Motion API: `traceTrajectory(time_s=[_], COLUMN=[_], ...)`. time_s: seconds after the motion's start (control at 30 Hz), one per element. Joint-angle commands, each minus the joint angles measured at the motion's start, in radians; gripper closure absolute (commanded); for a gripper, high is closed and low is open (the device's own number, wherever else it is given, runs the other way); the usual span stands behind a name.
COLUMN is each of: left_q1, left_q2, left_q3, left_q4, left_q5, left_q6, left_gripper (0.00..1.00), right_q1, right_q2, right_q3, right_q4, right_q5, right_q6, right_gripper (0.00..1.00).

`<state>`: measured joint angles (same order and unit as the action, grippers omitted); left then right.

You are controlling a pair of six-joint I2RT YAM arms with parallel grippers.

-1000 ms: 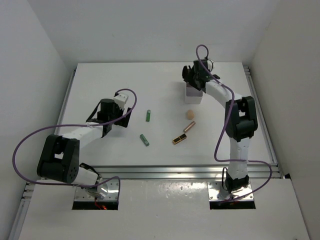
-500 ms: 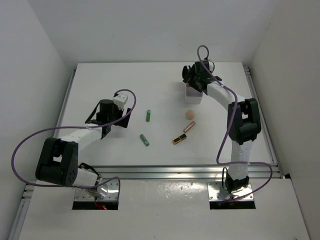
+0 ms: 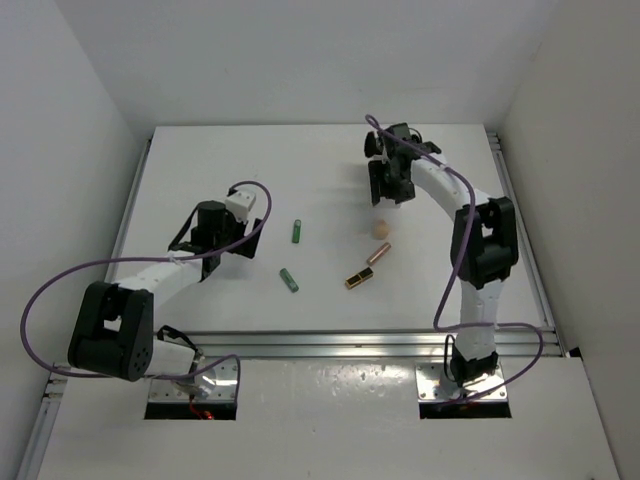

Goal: Organize the makeup

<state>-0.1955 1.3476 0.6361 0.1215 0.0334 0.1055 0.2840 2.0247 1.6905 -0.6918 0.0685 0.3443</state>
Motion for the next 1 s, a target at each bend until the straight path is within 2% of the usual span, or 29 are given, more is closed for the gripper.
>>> traceTrajectory(time_s=[0.0,0.23,0.43,0.53,0.57,0.67,0.7,0.77,0.87,0.97], left_q1=[0.008,0.008,0.008,0.008,0.008,0.008,0.008,0.008,0.008,0.008], left_q2=[-0.028,-0.019,-0.010,-0.010,-0.010,-0.001,-0.001,-0.001,0.008,0.018], left_q3=[0.016,0.047,0.047,0.047,0.047,0.056,0.056,0.056,0.056,0.056], left_q4=[-0.010,-0.019,-0.037,-0.037,-0.037,-0.028,-0.028,-0.028,-0.028,-0.028], left_q5=[0.046,0.056,0.046,0.046,0.046,0.036,0.036,0.036,0.036,0.026], left_q6=[0.014,0.023,0.023,0.023,0.023,0.033,0.033,0.042,0.042,0.042], left_gripper=[0.01,0.01,0.01,0.01,0.01,0.01,0.01,0.01,0.01,0.01], right_q1=[0.000,0.001,0.018,0.015,0.018,0.018,0.017,0.020,0.024,0.038], right_q2=[0.067,0.135,0.123,0.124,0.123,0.128,0.127,0.106,0.040,-0.046], right_q3=[0.009,0.012,-0.087,-0.120,-0.124,-0.120,-0.114,-0.111,-0.115,-0.109], right_q4=[-0.117,-0.081,-0.034,-0.031,-0.031,-0.034,-0.034,-0.025,0.032,0.103], right_q5=[-0.030,-0.047,-0.090,-0.102,-0.111,-0.116,-0.116,-0.116,-0.098,-0.094], right_q6=[-0.097,-0.091,-0.065,-0.044,-0.039,-0.042,-0.045,-0.064,-0.125,-0.253], right_gripper=[0.39,0.46,0.49,0.54,0.56,0.74,0.88,0.98,1.00,1.00])
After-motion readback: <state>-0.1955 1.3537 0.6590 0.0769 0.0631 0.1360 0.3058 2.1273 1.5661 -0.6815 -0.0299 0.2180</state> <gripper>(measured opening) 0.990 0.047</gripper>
